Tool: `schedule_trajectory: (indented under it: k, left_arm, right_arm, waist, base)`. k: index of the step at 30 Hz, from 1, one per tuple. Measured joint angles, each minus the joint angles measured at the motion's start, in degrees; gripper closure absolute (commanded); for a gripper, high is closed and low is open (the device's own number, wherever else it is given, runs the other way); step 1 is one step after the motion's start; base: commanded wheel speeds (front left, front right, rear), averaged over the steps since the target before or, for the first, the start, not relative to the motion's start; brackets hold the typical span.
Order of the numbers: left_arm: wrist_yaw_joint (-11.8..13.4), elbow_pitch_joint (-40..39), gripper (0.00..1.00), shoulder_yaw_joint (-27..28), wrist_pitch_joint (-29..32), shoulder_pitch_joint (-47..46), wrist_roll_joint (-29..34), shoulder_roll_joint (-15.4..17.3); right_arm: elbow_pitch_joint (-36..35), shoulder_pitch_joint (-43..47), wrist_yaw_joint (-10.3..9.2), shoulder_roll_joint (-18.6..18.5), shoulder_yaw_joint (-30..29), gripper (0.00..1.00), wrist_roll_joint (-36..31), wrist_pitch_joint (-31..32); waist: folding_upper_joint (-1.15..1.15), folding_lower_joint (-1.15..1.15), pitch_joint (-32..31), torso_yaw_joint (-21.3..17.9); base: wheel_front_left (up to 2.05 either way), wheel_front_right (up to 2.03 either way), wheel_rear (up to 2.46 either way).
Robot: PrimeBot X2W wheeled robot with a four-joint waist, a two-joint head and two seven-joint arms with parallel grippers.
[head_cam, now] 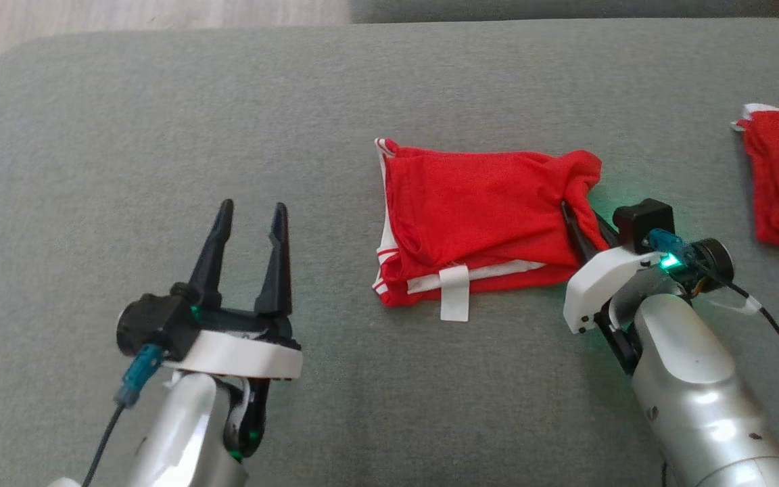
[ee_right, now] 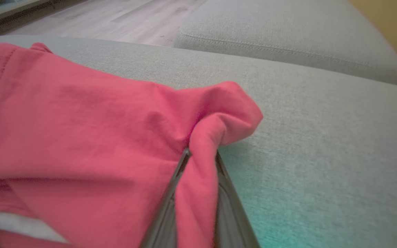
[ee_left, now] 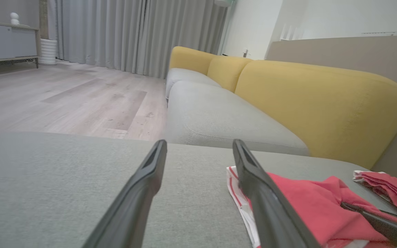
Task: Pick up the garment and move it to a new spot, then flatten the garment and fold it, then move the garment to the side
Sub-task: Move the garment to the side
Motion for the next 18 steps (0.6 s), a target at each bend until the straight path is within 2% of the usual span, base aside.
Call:
schedule_trajectory:
  k: [4, 7, 13, 18]
  left_arm:
    - [0.0, 0.0, 0.0, -2.1, 0.0, -0.2, 0.0, 0.0]
    - [0.3, -0.2, 0.0, -3.8, 0.0, -1.2, -0.3, 0.0]
    - [1.1, -1.3, 0.0, -7.3, 0.0, -3.5, -0.9, 0.0]
    - [1.5, -1.8, 0.0, -9.7, 0.0, -6.2, -0.9, 0.0]
  right_arm:
    - [-1.6, -0.1, 0.0, -0.5, 0.3, 1.0, -3.4, -0.5]
    - [-3.5, -0.5, 0.0, -2.3, 1.2, 1.0, -4.6, -0.7]
    - [-8.4, -3.4, 0.0, -9.0, 3.5, 1.0, -4.4, 1.2]
    - [-13.1, -4.9, 0.0, -15.8, 4.1, 1.0, -1.5, 4.3]
  waist:
    - [0.0, 0.0, -0.4, -2.0]
    - [0.0, 0.0, -0.7, -3.8]
    - [0.0, 0.0, -0.2, -7.7]
    - [0.0, 0.0, 2.2, -9.9]
  base:
    - [0.0, 0.0, 0.0]
    - [0.0, 0.0, 0.0]
    - [0.0, 0.0, 0.0]
    - [0.0, 0.0, 0.0]
